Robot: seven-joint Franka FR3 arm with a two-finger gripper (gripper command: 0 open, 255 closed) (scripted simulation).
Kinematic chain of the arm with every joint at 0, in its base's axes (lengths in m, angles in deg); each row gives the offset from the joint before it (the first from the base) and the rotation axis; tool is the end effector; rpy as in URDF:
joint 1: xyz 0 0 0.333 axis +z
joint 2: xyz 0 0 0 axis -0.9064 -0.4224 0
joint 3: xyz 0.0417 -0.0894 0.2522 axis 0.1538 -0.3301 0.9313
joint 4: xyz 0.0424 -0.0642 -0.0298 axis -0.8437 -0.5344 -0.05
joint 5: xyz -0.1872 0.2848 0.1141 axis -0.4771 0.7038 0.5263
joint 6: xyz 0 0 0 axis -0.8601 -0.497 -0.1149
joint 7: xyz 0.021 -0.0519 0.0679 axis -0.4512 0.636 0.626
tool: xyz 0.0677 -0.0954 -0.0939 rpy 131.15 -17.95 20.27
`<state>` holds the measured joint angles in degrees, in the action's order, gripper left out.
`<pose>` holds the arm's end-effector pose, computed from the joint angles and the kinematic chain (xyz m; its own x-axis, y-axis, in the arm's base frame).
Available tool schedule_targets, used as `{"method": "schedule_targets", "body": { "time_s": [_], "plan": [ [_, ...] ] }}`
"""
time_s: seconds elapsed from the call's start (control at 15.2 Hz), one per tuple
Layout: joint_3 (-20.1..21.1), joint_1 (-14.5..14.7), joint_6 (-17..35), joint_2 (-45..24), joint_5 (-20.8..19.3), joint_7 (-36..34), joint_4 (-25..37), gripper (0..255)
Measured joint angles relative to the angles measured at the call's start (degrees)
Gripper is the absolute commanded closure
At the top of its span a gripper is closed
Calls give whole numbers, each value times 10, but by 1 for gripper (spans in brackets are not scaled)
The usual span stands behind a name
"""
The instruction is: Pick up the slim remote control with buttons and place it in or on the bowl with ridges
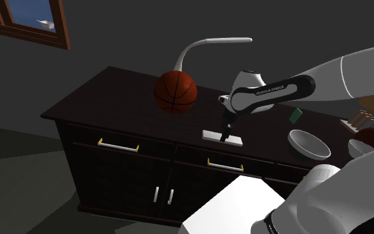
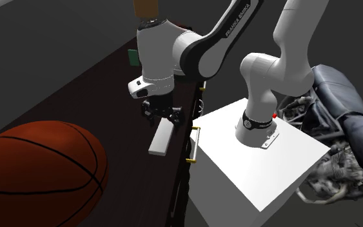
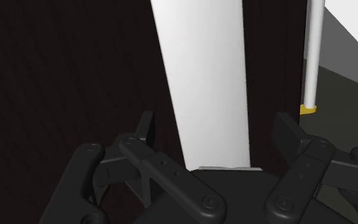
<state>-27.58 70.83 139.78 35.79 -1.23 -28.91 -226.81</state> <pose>0.4001 -0.0951 0.2812 0.7998 0.6003 -0.0018 0.6001 -0.7997 -0.0206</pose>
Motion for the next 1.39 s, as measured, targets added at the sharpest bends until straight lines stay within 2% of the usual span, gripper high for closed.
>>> {"method": "schedule_targets", "body": {
  "time_s": [0.2,0.59,0.66,1.39],
  "plan": [
    [-3,2,26,-18,5,5,-9,0],
    [-4,2,32,-22,6,6,-10,0],
    [-4,2,32,-22,6,6,-10,255],
    [-3,2,28,-19,5,5,-9,255]
  ]
}}
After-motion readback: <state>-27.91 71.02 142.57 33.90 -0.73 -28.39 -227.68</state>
